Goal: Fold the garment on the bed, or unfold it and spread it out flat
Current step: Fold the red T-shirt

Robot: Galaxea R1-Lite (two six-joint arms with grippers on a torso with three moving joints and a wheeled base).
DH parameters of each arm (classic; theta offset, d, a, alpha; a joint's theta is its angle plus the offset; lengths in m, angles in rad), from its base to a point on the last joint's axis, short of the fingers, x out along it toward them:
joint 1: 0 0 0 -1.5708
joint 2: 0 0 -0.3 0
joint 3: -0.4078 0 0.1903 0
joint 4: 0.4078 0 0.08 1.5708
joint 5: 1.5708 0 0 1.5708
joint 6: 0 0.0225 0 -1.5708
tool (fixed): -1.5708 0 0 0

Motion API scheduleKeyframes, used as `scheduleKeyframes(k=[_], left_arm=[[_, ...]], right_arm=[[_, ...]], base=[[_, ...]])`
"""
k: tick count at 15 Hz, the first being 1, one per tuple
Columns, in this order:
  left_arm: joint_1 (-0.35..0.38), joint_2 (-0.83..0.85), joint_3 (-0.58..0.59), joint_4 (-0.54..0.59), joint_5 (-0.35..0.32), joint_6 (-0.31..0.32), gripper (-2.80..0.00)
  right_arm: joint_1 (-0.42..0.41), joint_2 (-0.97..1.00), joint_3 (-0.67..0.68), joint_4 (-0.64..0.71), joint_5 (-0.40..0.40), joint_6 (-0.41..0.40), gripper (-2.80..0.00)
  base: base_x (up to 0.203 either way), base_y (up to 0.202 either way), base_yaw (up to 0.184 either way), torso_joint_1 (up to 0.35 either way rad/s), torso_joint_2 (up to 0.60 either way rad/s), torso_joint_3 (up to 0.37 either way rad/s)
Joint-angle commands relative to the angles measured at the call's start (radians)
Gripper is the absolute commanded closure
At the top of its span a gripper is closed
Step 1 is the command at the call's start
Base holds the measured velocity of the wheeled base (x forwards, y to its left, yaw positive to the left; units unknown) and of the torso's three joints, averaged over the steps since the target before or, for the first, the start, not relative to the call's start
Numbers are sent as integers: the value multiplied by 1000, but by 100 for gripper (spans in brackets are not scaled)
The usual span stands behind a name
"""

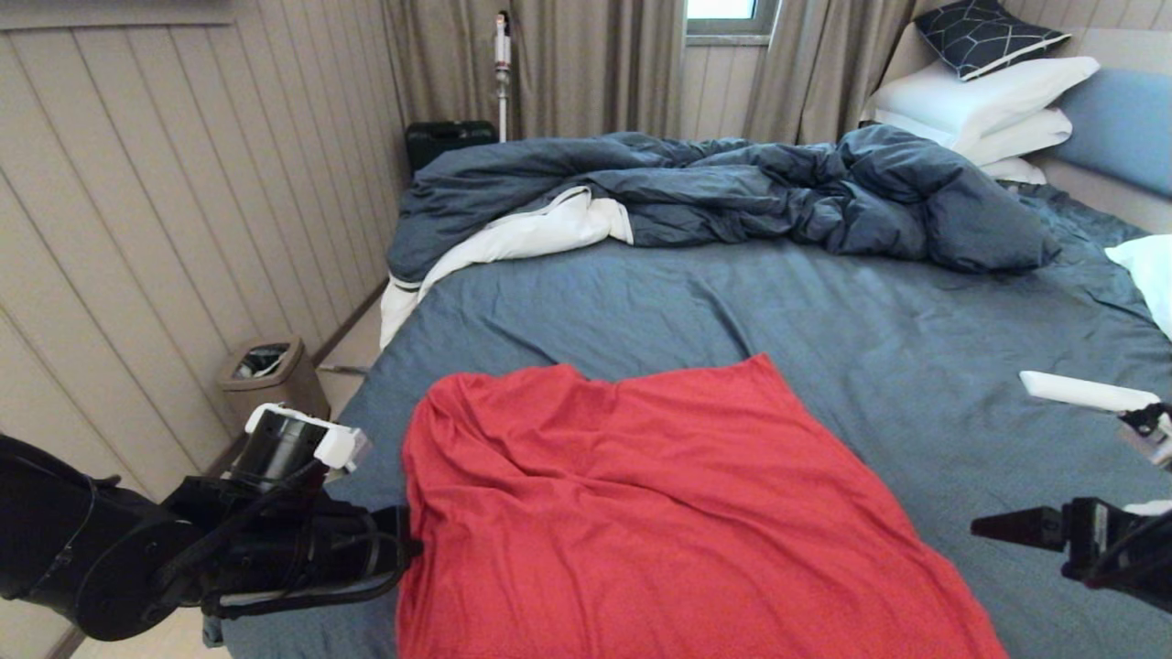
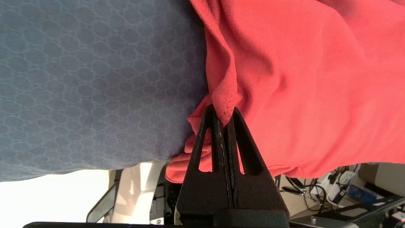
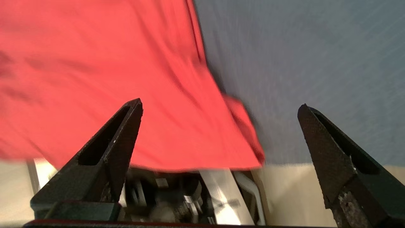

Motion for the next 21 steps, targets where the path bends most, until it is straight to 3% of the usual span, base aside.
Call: scheduleKeyframes(k=[1, 8, 21], left_arm=[[0, -3, 0, -2, -1, -4, 0], [-1, 10, -6, -2, 35, -1, 0], [-3, 19, -20, -2, 35, 1, 0]], right_arm=[[5, 48, 27, 0, 6, -26, -280], [-4, 51, 279, -86, 31, -197, -280], [-10, 173, 286, -203, 34, -199, -280]], base=[[0, 0, 0, 0, 0, 0], [0, 0, 0, 0, 0, 0], [0, 0, 0, 0, 0, 0]])
